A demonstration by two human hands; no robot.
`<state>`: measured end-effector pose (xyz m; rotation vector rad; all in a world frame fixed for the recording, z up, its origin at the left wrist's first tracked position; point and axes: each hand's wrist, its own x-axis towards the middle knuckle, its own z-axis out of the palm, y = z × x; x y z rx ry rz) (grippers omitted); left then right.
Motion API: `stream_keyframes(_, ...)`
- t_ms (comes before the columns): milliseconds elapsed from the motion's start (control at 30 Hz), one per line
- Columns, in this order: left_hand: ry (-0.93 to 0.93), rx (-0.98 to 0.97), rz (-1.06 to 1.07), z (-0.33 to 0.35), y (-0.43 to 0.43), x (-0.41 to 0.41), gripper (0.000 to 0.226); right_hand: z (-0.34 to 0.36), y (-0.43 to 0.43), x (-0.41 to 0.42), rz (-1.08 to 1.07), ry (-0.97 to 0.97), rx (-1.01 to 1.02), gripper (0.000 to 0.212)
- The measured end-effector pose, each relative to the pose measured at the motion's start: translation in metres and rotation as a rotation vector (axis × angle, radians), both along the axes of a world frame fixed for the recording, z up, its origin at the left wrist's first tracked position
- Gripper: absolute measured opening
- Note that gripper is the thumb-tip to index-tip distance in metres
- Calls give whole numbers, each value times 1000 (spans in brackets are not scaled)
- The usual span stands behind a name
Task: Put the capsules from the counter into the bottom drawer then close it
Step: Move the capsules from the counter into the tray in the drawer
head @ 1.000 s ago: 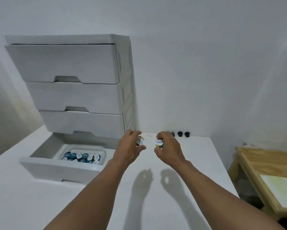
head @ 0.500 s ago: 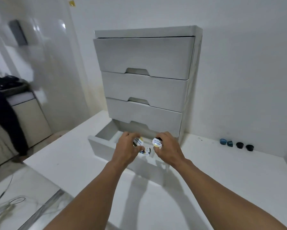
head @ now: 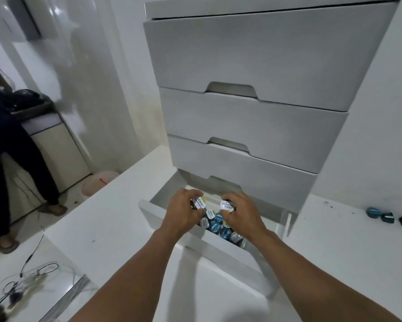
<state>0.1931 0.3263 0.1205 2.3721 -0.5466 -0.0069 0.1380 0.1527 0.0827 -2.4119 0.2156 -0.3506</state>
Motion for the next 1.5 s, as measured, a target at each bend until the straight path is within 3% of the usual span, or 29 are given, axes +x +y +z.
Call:
stream_keyframes(467, 125, 60, -384, -69, 5, 150, 45, -48, 40, 71, -361, 238, 29, 40)
stream_keyframes(567, 172, 60, -425, -79, 5, 165, 36, -51, 46, 81, -414, 267, 52, 39)
stream_keyframes(800, 127, 115, -519, -97, 5, 186, 43, -59, 51, 107, -411, 314, 10, 44)
stream_keyframes(1100, -25, 182, -582, -101, -1, 201, 26, -70, 48, 136, -409, 366, 12, 48)
stream_keyframes(1267, -30, 283, -568, -109, -10, 204, 48, -76, 45, 146, -403, 380, 5, 50)
stream_keyframes(1500, -10, 357, -585, -120, -17, 210, 52, -86, 42, 150, -398, 404, -13, 41)
